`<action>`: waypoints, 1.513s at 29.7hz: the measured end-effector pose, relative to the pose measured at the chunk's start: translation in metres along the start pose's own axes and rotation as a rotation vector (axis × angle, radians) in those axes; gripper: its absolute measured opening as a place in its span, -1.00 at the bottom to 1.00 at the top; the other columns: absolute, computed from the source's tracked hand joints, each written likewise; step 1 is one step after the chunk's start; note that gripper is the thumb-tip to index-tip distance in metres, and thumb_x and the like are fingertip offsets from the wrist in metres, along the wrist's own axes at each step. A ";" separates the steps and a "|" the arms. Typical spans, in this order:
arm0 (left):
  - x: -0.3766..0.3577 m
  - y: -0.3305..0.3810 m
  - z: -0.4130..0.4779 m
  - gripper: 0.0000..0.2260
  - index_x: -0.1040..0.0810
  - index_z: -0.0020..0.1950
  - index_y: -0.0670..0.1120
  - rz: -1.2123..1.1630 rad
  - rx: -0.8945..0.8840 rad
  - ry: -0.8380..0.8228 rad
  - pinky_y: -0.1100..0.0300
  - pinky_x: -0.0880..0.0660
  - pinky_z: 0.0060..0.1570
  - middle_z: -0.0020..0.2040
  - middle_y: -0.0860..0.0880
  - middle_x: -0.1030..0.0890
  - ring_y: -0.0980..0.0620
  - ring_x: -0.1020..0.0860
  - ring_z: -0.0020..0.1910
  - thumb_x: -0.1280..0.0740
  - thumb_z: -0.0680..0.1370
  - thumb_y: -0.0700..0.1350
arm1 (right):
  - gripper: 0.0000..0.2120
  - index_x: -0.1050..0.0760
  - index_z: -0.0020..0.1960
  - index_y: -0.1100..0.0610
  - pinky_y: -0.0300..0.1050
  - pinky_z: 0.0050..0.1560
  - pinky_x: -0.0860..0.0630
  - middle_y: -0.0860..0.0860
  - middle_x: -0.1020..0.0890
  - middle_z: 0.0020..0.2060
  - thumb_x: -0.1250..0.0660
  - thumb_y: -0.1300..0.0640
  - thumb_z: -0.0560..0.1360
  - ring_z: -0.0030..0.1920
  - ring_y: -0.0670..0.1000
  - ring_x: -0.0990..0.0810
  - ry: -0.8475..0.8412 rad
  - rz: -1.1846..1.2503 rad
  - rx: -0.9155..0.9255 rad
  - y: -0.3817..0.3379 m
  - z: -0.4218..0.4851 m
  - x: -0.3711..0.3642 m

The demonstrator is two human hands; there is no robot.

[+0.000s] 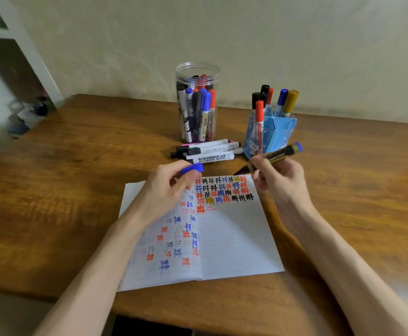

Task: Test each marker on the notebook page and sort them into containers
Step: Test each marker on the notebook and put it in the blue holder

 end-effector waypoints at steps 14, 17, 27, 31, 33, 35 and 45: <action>-0.005 -0.003 -0.006 -0.79 -0.61 0.14 0.04 0.176 -0.073 0.055 0.20 -0.61 -0.18 -0.11 0.16 -0.67 0.18 -0.65 -0.11 -0.27 0.66 0.10 | -0.90 -0.67 -0.17 0.10 -0.29 -0.15 -0.59 -0.07 -0.75 -0.27 -0.52 0.19 0.52 -0.20 -0.11 -0.72 -0.185 -0.372 0.122 0.012 -0.025 -0.040; -0.005 -0.001 -0.006 -0.81 -0.61 0.13 0.04 0.174 -0.085 0.061 0.20 -0.60 -0.19 -0.15 0.17 -0.65 0.17 -0.64 -0.13 -0.28 0.66 0.09 | -0.91 -0.67 -0.15 0.06 -0.22 -0.12 -0.66 -0.09 -0.75 -0.25 -0.54 0.13 0.52 -0.17 -0.10 -0.74 -0.184 -0.410 0.118 0.015 -0.026 -0.045; -0.005 -0.003 -0.007 -0.79 -0.60 0.15 0.04 0.179 -0.090 0.060 0.13 -0.61 -0.17 -0.13 0.16 -0.65 0.17 -0.64 -0.11 -0.27 0.66 0.11 | -0.85 -0.63 -0.20 0.05 -0.16 -0.22 -0.64 -0.08 -0.73 -0.31 -0.55 0.10 0.50 -0.28 -0.10 -0.70 -0.153 -0.487 0.126 0.017 -0.028 -0.046; -0.005 -0.003 -0.007 -0.77 -0.60 0.16 0.03 0.173 -0.085 0.058 0.13 -0.62 -0.16 -0.11 0.15 -0.66 0.15 -0.64 -0.10 -0.27 0.66 0.12 | -0.85 -0.62 -0.21 0.05 -0.18 -0.26 -0.60 -0.04 -0.73 -0.31 -0.52 0.13 0.52 -0.29 -0.06 -0.68 -0.137 -0.469 0.129 0.017 -0.026 -0.043; -0.006 -0.003 -0.007 -0.77 -0.61 0.17 0.03 0.169 -0.083 0.054 0.16 -0.60 -0.17 -0.11 0.15 -0.65 0.16 -0.64 -0.10 -0.27 0.66 0.12 | -0.84 -0.62 -0.21 0.07 -0.25 -0.28 -0.53 -0.04 -0.73 -0.30 -0.52 0.13 0.53 -0.30 -0.09 -0.66 -0.145 -0.433 0.133 0.016 -0.026 -0.043; -0.006 -0.003 -0.007 -0.77 -0.61 0.17 0.03 0.166 -0.081 0.053 0.18 -0.60 -0.18 -0.10 0.15 -0.66 0.17 -0.64 -0.09 -0.27 0.66 0.12 | -0.84 -0.63 -0.20 0.07 -0.28 -0.27 -0.53 -0.06 -0.73 -0.29 -0.53 0.11 0.53 -0.29 -0.10 -0.67 -0.161 -0.433 0.139 0.014 -0.026 -0.044; -0.006 -0.003 -0.007 -0.79 -0.61 0.17 0.01 0.181 -0.088 0.063 0.20 -0.60 -0.19 -0.09 0.14 -0.67 0.17 -0.65 -0.10 -0.29 0.67 0.09 | -0.82 -0.56 -0.22 0.04 -0.18 -0.27 -0.59 -0.09 -0.71 -0.32 -0.50 0.12 0.52 -0.26 -0.09 -0.69 -0.149 -0.495 0.155 0.016 -0.027 -0.043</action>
Point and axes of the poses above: each hand's wrist, its own z-axis towards the middle knuckle, its own x-axis out of the back of the hand, y = z × x, the point moved 5 cm from there along z, towards the middle knuckle
